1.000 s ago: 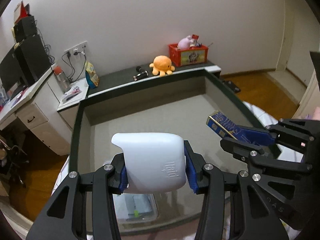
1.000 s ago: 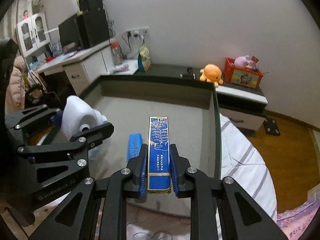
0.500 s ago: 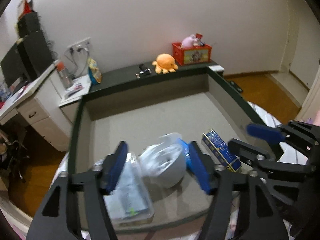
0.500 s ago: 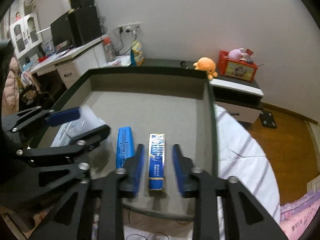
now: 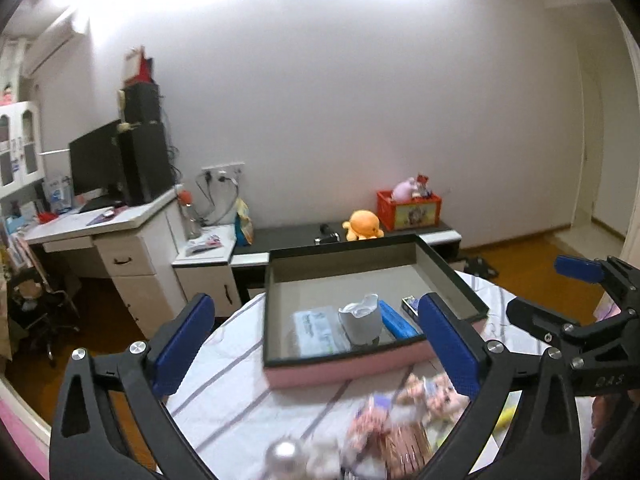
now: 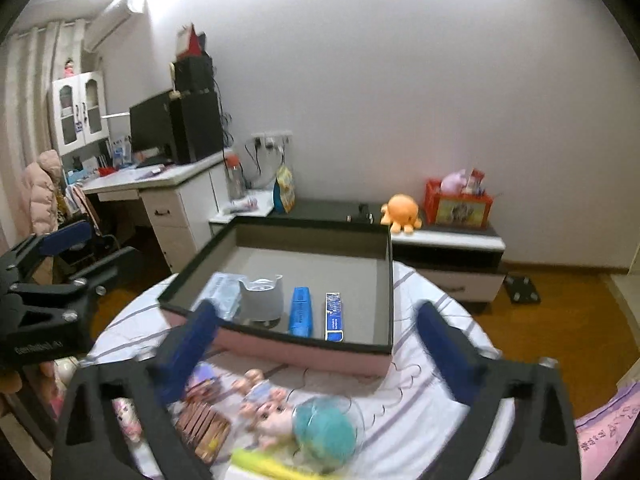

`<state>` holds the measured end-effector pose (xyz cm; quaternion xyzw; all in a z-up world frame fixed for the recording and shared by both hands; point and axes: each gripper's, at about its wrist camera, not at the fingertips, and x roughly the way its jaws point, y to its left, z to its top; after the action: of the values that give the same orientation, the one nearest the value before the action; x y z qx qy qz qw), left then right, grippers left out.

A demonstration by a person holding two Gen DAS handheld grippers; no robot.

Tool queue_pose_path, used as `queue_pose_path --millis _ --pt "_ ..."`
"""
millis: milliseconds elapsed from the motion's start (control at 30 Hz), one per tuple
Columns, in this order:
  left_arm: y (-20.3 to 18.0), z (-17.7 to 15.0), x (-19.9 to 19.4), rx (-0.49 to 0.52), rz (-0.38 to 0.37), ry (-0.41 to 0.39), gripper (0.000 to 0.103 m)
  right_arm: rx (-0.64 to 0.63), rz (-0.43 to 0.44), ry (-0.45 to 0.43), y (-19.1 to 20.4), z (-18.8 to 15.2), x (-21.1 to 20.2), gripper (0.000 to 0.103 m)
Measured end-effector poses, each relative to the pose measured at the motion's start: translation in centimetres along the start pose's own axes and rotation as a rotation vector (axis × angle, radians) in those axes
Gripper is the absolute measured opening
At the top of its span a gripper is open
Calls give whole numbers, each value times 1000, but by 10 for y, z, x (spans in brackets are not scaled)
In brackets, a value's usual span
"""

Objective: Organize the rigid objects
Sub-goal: 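Carry the white object and blue-and-gold box into the pink box and release both, then grasp the glass jar with the left gripper while the right gripper grasps the white charger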

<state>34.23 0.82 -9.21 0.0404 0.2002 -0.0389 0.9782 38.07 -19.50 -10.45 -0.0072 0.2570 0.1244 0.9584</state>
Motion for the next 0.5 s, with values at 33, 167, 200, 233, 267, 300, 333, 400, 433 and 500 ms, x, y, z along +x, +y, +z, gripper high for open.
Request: queue_pose_path --millis 33,167,200,233,267,300,333,400,433,500 --pt "1 -5 -12 -3 5 -12 103 -7 -11 -13 4 -3 -10 103" --pt "2 -31 -60 7 21 -48 103 -25 -25 -60 19 -22 -47 103" --pt "1 -38 -71 3 33 -51 103 -22 -34 -74 22 -27 -55 103" --pt "0 -43 -79 -3 45 -59 103 -25 -45 -91 26 -33 -66 103" --pt "0 -49 -88 -15 48 -78 103 -31 -56 -103 31 -38 -75 103" --pt "0 -58 -99 -30 42 -96 103 -31 -75 -123 34 -44 -84 103" --pt "-1 -65 -106 -38 39 -109 103 -32 -94 -145 38 -51 -95 103" --pt "2 -79 -113 -74 35 -120 103 -34 -112 -174 42 -64 -109 103" --pt "2 -85 -114 -82 23 -102 103 -31 -130 -184 44 -71 -116 103" --pt "4 -94 -111 -88 -21 -60 103 -35 -144 -189 48 -84 -124 103"
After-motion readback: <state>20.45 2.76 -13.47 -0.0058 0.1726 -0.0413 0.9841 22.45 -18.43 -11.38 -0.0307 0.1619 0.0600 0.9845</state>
